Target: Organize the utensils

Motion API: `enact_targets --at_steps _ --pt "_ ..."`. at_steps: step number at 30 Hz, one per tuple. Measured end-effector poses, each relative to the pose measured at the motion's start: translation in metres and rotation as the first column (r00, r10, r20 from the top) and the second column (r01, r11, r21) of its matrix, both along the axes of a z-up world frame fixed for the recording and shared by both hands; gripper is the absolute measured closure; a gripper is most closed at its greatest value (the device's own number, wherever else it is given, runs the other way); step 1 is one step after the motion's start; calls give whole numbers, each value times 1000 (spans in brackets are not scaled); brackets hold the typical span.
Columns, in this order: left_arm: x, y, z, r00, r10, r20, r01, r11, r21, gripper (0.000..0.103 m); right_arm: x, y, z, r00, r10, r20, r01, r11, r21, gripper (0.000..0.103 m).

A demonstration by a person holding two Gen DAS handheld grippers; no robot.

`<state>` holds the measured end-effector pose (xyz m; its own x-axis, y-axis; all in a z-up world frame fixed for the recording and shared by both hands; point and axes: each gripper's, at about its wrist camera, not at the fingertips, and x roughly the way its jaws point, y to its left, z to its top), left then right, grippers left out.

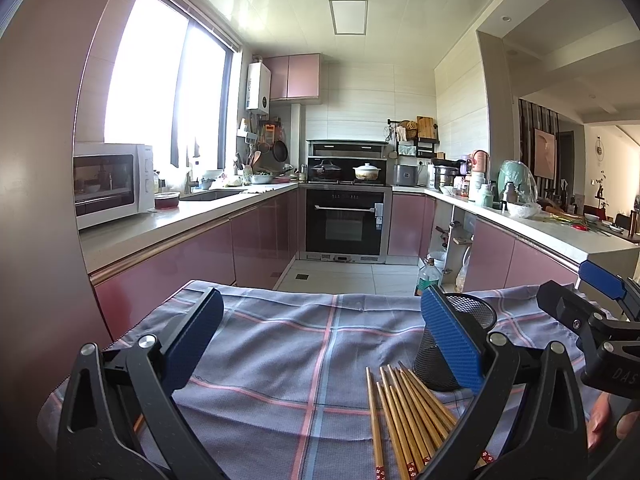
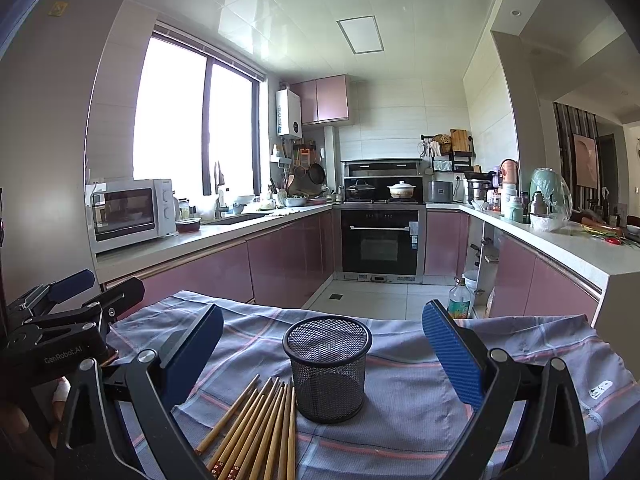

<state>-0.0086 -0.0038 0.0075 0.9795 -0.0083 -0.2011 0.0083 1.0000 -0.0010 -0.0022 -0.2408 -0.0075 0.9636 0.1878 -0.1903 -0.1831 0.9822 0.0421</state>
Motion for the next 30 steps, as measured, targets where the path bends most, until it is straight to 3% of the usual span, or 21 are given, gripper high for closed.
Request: enact_targets --at_steps 30 --pt "1 0 -1 1000 1 -3 -1 1000 -4 6 3 2 -3 1000 4 -1 -4 1000 -2 7"
